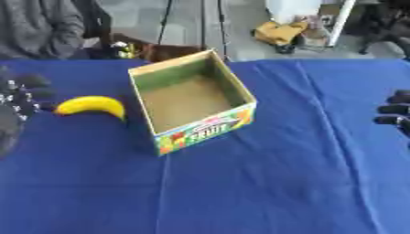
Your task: Pick up objects on the table and place them in the box.
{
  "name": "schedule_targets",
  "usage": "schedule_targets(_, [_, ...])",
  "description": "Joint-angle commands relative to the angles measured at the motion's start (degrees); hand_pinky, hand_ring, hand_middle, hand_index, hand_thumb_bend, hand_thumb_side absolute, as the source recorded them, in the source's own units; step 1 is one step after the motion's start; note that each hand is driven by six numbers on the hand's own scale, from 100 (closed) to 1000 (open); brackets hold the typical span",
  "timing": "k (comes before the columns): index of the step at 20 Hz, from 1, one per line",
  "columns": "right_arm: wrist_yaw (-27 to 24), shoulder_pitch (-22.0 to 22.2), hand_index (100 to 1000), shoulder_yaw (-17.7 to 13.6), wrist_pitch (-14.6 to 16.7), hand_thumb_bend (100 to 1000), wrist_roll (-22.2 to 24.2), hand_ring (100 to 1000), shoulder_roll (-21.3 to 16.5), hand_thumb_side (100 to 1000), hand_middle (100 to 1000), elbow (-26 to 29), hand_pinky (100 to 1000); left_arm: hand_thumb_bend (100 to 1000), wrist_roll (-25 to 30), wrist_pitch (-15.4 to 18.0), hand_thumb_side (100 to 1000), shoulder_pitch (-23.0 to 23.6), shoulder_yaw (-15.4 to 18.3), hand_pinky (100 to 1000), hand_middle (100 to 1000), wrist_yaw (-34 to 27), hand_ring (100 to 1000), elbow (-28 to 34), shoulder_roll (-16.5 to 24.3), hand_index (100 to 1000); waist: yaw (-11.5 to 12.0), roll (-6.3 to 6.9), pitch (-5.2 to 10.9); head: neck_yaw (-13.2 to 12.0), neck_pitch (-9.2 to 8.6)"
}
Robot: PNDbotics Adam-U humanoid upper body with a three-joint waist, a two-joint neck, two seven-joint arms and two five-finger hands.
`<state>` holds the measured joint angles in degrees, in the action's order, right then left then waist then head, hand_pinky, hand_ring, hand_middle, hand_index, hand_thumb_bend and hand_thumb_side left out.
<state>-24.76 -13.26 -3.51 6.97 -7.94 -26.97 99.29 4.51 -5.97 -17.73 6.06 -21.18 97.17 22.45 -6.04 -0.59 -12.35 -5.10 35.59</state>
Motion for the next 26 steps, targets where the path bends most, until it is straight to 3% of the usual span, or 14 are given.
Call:
schedule_targets(1, [-0.17, -0.41, 648, -0.56, 0.12, 100, -0.01, 591, -1.32, 609, 577, 1.51, 559, 499, 0.24, 0.15, 959, -0.83, 0.15, 641, 679, 0.22, 713, 1.08, 1.40, 735, -0.14, 0.06, 1.07, -0.22, -0.74])
schedule_targets(7, [-0.18, -0.40, 648, -0.57, 0.12, 100, 0.02, 591, -1.32, 609, 577, 1.52, 559, 496, 0.31, 0.12, 953, -0.93, 0.12, 641, 679, 0.33, 714, 1.05, 1.56, 735, -0.19, 0.08, 1.05, -0.26, -0.74])
schedule_targets(11, [-0.15, -0.35, 648, -0.48, 0.07, 100, 0.14, 591, -1.37, 609, 577, 1.49, 559, 487, 1.31, -0.07, 816, -1.70, -0.30, 641, 682, 2.26, 718, 0.87, 3.60, 735, -0.35, 0.13, 1.12, -0.24, -0.71])
schedule_targets(16, [-0.12, -0.21, 648, -0.21, -0.06, 100, 0.43, 590, -1.48, 608, 577, 1.35, 558, 319, 4.33, -0.11, 540, -6.21, -1.47, 653, 691, 15.47, 726, -2.31, 11.08, 741, -0.92, 0.32, 1.46, -0.31, -0.65])
schedule_targets(19, [-0.13, -0.04, 648, -0.08, -0.12, 100, 0.60, 590, -1.51, 608, 577, 1.28, 558, 335, 8.80, 1.52, 435, -10.54, -3.00, 676, 697, 26.08, 737, -6.46, 15.94, 756, -1.41, 0.44, 1.69, -0.41, -0.67])
schedule_targets(21, [-0.14, 0.03, 648, 0.01, -0.16, 100, 0.70, 590, -1.52, 608, 577, 1.23, 559, 458, 12.54, 3.67, 404, -13.89, -4.21, 696, 709, 34.14, 739, -9.75, 18.81, 769, -1.69, 0.57, 1.83, -0.60, -0.69])
schedule_targets(22, [-0.15, 0.07, 648, 0.12, -0.21, 100, 0.79, 590, -1.53, 608, 577, 1.19, 559, 567, 14.81, 5.34, 409, -16.04, -5.21, 713, 720, 38.87, 744, -11.90, 20.29, 780, -1.91, 0.66, 1.93, -0.67, -0.67])
schedule_targets(24, [-0.17, 0.14, 648, 0.27, -0.28, 100, 0.96, 590, -1.56, 608, 577, 1.12, 558, 742, 18.39, 9.36, 419, -19.76, -6.55, 731, 724, 47.13, 745, -16.16, 21.80, 790, -2.21, 0.76, 2.09, -0.73, -0.59])
schedule_targets(25, [-0.19, 0.15, 648, 0.35, -0.31, 100, 1.06, 590, -1.58, 608, 577, 1.09, 558, 777, 20.00, 11.66, 422, -21.75, -7.35, 735, 726, 51.20, 745, -18.45, 22.36, 792, -2.41, 0.83, 2.19, -0.79, -0.54])
schedule_targets(26, [-0.20, 0.17, 648, 0.44, -0.34, 100, 1.15, 590, -1.62, 607, 577, 1.06, 558, 896, 21.39, 13.93, 445, -23.66, -8.12, 746, 726, 54.97, 745, -20.74, 22.63, 794, -2.61, 0.90, 2.29, -0.84, -0.50])
